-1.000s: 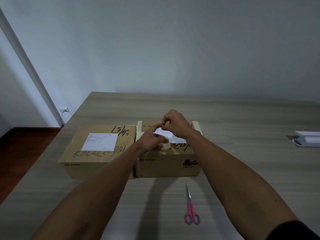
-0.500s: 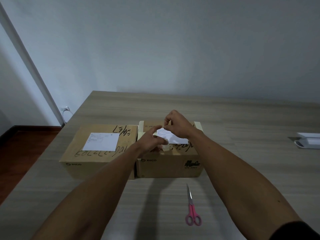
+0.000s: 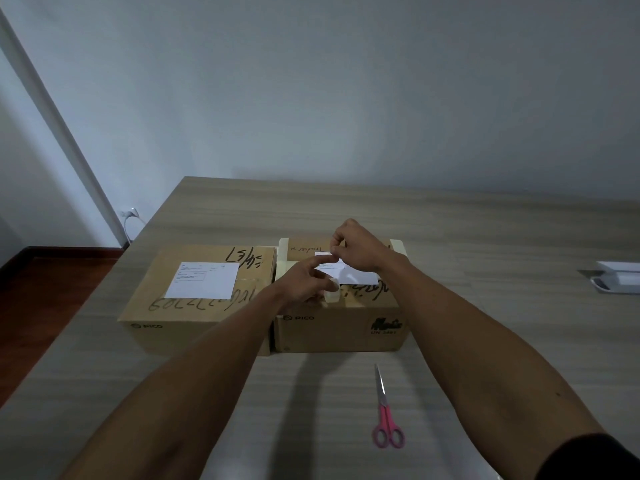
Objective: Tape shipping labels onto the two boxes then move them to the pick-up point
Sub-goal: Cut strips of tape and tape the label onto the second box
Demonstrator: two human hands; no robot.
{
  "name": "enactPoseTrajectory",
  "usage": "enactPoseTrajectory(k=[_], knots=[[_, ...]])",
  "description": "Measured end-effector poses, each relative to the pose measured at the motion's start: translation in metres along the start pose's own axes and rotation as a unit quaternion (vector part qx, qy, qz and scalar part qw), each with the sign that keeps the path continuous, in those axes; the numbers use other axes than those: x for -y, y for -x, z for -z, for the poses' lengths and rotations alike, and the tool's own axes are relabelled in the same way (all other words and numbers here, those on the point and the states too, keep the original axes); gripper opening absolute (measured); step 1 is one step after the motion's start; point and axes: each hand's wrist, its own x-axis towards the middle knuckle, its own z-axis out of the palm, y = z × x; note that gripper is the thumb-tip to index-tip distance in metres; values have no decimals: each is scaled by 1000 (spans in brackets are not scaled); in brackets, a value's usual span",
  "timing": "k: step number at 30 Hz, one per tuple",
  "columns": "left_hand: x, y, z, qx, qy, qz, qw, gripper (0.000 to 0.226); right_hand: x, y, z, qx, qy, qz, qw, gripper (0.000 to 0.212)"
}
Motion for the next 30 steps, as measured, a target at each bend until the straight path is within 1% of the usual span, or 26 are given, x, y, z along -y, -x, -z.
enactPoseTrajectory(k=[2,4,7,10,12,15,21,25,27,28,30], knots=[[2,-2,-1,9,7,2,1000,59,-3,-2,-2,-18,4,2,1000,16],[4,-5,-2,10,17,-1,1000,58,-8,-2,-4,-40,8,-12,999,13],[5,-7,0,-3,40,-4,999,55,-19,2,-8,-90,1,-63,994,17],[7,-10,-1,-1,47,-1,999,60,-36,18,-9,-137,-10,-117,984,24],[7,-13,-4,7,42,-4,999,63,-49,35,-13,-139,-14,-146,979,24],[8,-15,-15,14,31,-8,999,67,-63,64,-20,-129,-22,-178,975,18],[15,-11,-44,46,-4,-8,999,65,-75,120,-39,-135,-42,-238,961,11],[23,0,-70,82,3,-1,997,64,-73,159,-58,-140,-74,-273,949,9],[30,6,-82,96,19,14,995,63,-72,177,-72,-147,-93,-298,939,11],[35,10,-87,98,26,24,995,63,-72,185,-78,-143,-103,-310,934,12],[45,15,-95,101,32,42,994,63,-74,201,-94,-105,-119,-328,931,13]])
